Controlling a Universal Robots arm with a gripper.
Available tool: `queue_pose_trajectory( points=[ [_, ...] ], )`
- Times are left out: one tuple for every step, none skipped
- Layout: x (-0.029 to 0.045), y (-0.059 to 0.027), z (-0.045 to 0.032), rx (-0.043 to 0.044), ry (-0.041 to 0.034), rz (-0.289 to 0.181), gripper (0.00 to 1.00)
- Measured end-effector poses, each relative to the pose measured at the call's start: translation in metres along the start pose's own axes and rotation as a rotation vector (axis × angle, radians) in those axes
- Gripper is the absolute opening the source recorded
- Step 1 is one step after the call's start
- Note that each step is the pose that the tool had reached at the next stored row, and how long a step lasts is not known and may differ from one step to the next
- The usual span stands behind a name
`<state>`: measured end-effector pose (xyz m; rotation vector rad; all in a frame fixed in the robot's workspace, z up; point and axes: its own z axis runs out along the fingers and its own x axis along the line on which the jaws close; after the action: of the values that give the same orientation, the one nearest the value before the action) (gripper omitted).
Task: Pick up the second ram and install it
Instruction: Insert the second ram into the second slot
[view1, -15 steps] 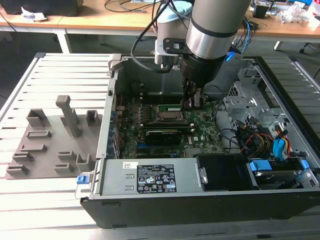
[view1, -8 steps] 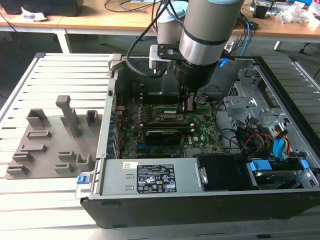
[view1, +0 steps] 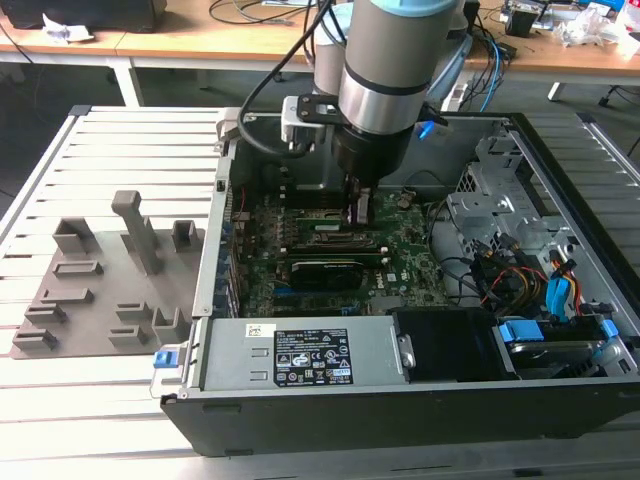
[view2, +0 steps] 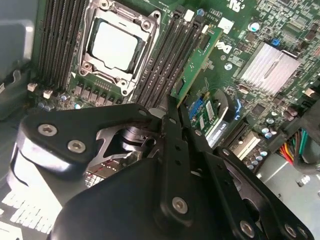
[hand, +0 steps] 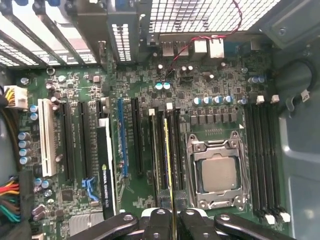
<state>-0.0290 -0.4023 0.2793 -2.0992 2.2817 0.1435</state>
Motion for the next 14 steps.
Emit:
queue_pose_trajectory(
  points=[
    [-0.0032, 0.0013, 0.0026, 0.0006, 0.0073, 0.0, 0.14],
    [-0.0044, 0.0019, 0.0038, 0.0009, 0.0104, 0.0, 0.14],
    [-0.0051, 0.0025, 0.0058, 0.0011, 0.0121, 0.0, 0.14],
    [-0.0051, 0.0026, 0.0075, 0.0009, 0.0123, -0.002, 0.14],
    [-0.0053, 0.0027, 0.011, -0.0015, 0.0142, -0.032, 0.14],
    [-0.0059, 0.0028, 0.0127, -0.0018, 0.0151, -0.034, 0.14],
    [-0.0065, 0.0027, 0.0156, -0.0018, 0.0155, -0.034, 0.14],
    [-0.0074, 0.0026, 0.0185, -0.0017, 0.0157, -0.034, 0.14],
    [-0.0076, 0.0024, 0.0226, -0.0019, 0.0156, -0.034, 0.14],
    [-0.0074, 0.0023, 0.0246, -0.0019, 0.0156, -0.034, 0.14],
    [-0.0072, 0.0023, 0.0265, -0.0019, 0.0156, -0.034, 0.14],
    [-0.0068, 0.0028, 0.0304, -0.0019, 0.0156, -0.034, 0.14],
    [-0.0068, 0.0035, 0.0346, -0.002, 0.0156, -0.034, 0.14],
    [-0.0071, 0.0036, 0.0363, -0.0019, 0.0156, -0.034, 0.14]
  ],
)
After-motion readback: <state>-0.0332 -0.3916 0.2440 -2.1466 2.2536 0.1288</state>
